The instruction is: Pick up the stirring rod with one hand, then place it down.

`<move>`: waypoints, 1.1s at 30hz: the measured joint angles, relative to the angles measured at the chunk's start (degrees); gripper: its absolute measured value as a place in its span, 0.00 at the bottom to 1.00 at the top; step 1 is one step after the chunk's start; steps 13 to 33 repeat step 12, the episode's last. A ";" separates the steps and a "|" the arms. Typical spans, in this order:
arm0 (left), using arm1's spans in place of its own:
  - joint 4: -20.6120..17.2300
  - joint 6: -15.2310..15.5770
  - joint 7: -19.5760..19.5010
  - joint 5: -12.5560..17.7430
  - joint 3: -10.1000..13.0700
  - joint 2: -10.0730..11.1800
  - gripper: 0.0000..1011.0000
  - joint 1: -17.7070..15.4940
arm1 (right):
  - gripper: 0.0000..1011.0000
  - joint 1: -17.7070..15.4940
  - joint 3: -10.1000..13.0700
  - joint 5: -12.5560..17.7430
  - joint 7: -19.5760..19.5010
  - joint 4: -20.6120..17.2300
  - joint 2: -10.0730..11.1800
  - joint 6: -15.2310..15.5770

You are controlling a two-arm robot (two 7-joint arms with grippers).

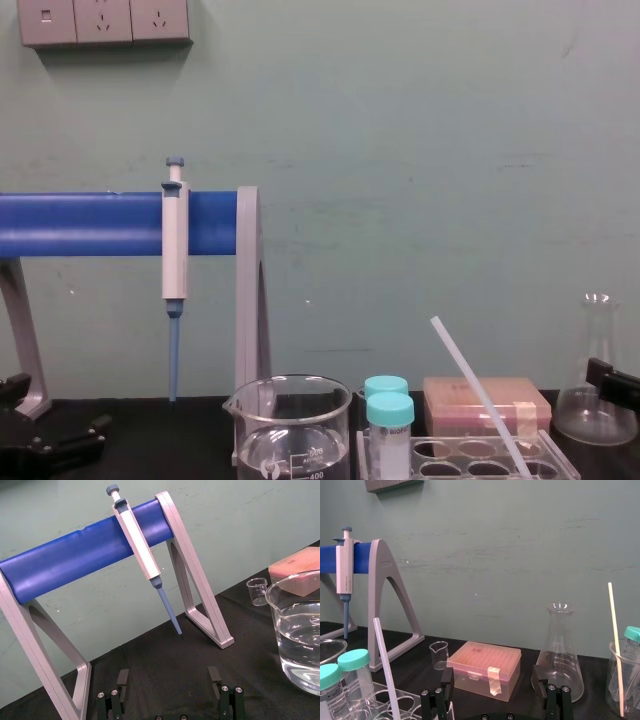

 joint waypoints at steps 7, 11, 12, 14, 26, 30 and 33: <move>0.00 0.00 0.00 0.00 0.00 0.00 0.99 0.00 | 0.99 0.00 0.00 0.01 -0.03 0.00 0.00 -0.05; 0.00 0.00 0.00 0.00 0.00 0.00 0.99 0.00 | 0.99 0.00 0.00 0.01 -0.03 0.00 0.00 -0.06; 0.00 0.00 0.00 0.00 0.00 0.00 0.99 0.00 | 0.99 0.00 0.00 0.01 -0.03 0.00 0.00 -0.06; 0.00 0.00 0.00 0.00 0.00 0.00 0.99 0.00 | 0.99 0.00 0.00 0.01 -0.03 0.00 0.00 -0.06; 0.00 0.00 0.00 0.00 0.00 0.00 0.99 0.00 | 0.99 0.00 0.00 0.01 -0.03 0.00 0.00 -0.06; 0.00 0.00 0.00 0.00 0.00 0.00 0.99 0.00 | 0.99 0.00 0.00 0.01 -0.03 0.00 0.00 -0.06; 0.00 0.00 0.00 0.00 0.00 0.00 0.99 0.00 | 0.99 0.00 0.00 0.01 -0.03 0.00 0.00 -0.06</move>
